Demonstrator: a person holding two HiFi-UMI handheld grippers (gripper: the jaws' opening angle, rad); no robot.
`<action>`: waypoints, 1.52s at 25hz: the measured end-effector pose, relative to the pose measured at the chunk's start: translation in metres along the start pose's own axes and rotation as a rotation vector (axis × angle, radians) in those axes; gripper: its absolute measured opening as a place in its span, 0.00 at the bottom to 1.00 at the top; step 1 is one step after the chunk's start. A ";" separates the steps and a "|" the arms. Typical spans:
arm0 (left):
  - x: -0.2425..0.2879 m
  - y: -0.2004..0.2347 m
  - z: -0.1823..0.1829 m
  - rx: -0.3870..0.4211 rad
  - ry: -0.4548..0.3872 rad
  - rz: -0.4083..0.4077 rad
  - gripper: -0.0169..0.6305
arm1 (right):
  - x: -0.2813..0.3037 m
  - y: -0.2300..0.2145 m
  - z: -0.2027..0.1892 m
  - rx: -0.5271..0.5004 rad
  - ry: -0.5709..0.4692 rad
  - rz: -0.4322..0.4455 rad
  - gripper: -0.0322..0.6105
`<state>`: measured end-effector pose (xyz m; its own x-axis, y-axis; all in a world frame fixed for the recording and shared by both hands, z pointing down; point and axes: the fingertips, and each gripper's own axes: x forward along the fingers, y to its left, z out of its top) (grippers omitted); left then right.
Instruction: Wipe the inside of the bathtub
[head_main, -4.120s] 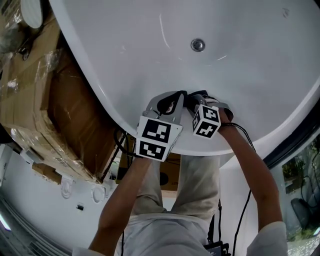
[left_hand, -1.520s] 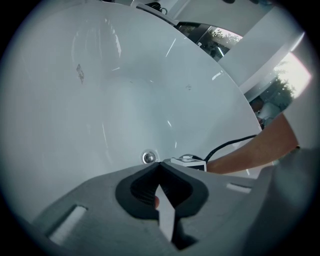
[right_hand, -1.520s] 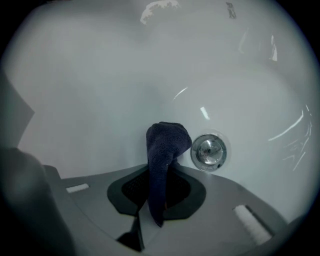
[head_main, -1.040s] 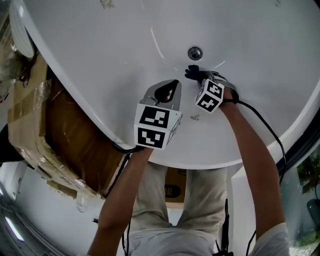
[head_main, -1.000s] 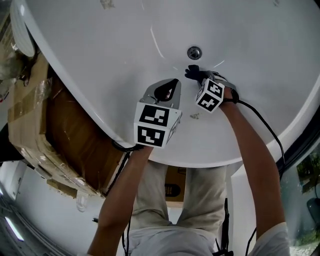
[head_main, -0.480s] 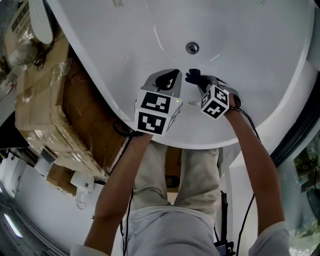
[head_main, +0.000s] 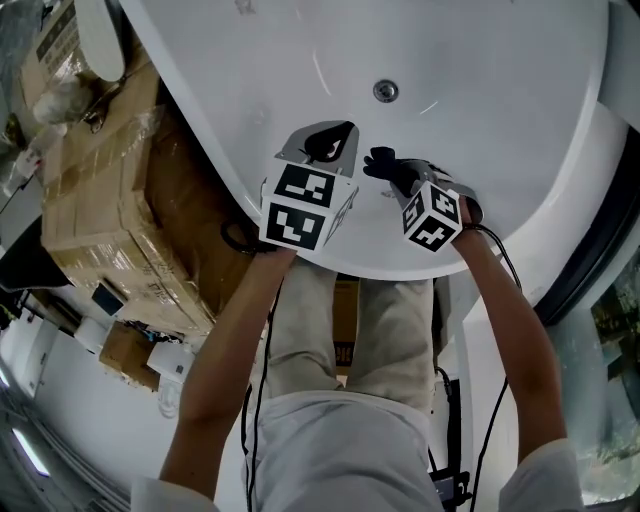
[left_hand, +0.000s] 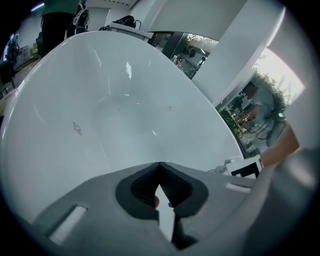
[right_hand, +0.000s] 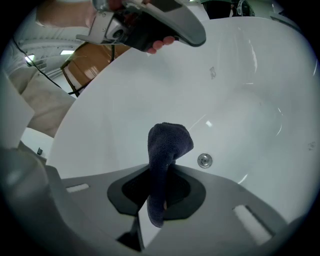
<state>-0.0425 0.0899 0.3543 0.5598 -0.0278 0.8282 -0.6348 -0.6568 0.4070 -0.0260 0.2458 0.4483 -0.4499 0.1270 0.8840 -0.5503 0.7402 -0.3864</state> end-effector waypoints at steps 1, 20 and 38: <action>-0.001 0.002 -0.001 0.012 0.008 0.001 0.02 | -0.003 0.006 0.003 0.001 -0.005 0.007 0.13; 0.005 -0.001 -0.005 0.311 0.079 -0.096 0.02 | -0.040 0.096 0.066 0.076 -0.134 0.156 0.13; 0.006 0.011 -0.018 0.338 0.064 -0.112 0.02 | -0.019 0.152 0.103 0.059 -0.133 0.306 0.13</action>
<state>-0.0559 0.0959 0.3709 0.5748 0.0985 0.8124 -0.3535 -0.8655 0.3550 -0.1732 0.2876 0.3458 -0.6861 0.2478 0.6840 -0.4134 0.6408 -0.6469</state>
